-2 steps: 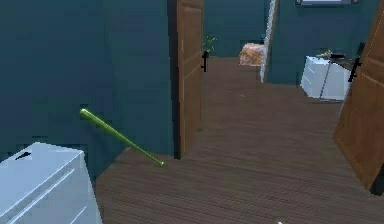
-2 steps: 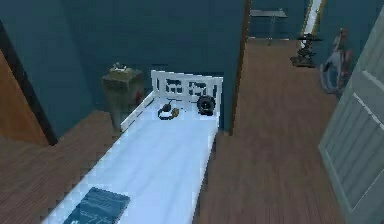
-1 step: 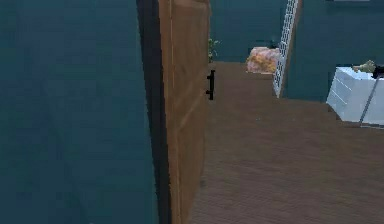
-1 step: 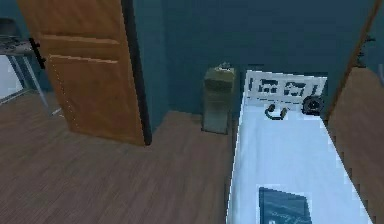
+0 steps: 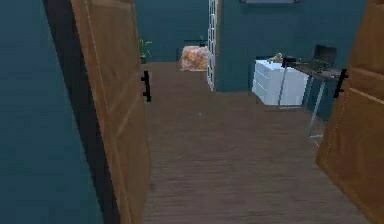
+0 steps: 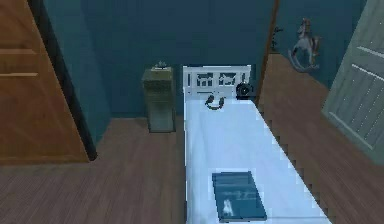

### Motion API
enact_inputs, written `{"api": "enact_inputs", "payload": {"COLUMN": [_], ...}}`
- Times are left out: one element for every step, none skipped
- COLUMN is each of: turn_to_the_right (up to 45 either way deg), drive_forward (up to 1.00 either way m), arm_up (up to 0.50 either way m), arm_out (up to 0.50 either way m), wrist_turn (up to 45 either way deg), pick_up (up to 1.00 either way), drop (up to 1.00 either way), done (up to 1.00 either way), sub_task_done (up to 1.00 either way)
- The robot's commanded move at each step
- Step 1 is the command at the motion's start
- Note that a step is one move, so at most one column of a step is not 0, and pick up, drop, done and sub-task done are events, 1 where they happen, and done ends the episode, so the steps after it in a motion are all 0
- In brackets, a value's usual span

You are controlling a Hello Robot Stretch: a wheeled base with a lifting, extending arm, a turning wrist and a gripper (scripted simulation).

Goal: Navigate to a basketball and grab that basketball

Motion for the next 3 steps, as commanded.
{"api": "enact_inputs", "payload": {"turn_to_the_right": [0.0,9.0,0.0], "drive_forward": [0.05,0.00,0.55], "arm_up": [0.00,0.00,0.00], "arm_out": [0.00,0.00,0.00], "wrist_turn": [0.0,0.0,0.0], "pick_up": [0.00,0.00,0.00], "drop": [0.00,0.00,0.00], "done": [0.00,0.00,0.00], "sub_task_done": [0.00,0.00,0.00]}}
